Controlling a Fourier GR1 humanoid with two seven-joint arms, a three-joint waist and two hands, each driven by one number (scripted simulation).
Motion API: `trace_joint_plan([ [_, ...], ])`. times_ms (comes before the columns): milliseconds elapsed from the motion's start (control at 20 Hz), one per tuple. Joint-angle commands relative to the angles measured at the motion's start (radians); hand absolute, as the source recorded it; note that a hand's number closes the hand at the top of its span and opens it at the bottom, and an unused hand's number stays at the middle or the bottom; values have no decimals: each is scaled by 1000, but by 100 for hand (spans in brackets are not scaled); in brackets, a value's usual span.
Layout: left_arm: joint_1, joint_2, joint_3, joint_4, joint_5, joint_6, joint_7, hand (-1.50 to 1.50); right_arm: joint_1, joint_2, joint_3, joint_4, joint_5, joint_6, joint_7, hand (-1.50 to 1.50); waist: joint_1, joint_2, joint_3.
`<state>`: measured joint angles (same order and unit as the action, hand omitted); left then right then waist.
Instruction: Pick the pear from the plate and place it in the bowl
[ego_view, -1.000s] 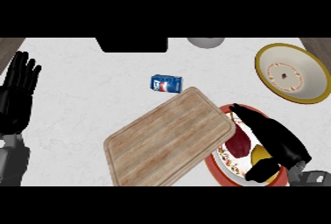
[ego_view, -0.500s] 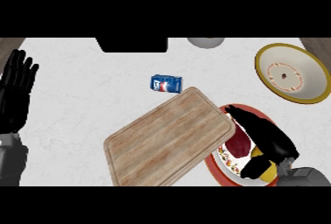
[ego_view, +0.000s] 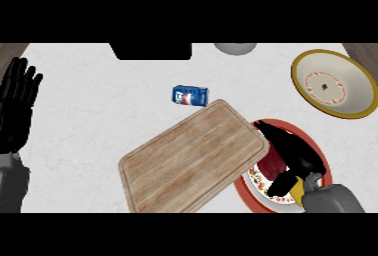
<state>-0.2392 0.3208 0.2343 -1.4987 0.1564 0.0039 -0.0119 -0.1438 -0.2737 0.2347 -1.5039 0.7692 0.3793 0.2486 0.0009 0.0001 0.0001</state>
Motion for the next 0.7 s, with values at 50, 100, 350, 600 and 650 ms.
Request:
trace_joint_plan([
  [50, -43, -43, -39, 4, -47, 49, 23, 0, -67, 42, 9, 155, 85, -63, -46, -150, 2, 1, 0],
  [100, 8, -12, -3, -2, -32, 5, -10, 0, 14, -2, -3, 68, 72, -67, -119, 150, -1, 0, 0],
  [350, -40, -50, -31, 47, -66, 44, -19, 0, -65, -9, -62, 73, 63, -82, -177, 150, -2, 0, 0],
  [600, 62, -78, -35, -77, -53, 31, -12, 0, -39, 46, -26, 77, 140, -135, -157, 150, 2, -1, 0],
  [650, -18, -14, 9, -20, -24, 10, 20, 0, -35, -177, -183, 199, 43, -138, -398, 150, 0, 2, 1],
])
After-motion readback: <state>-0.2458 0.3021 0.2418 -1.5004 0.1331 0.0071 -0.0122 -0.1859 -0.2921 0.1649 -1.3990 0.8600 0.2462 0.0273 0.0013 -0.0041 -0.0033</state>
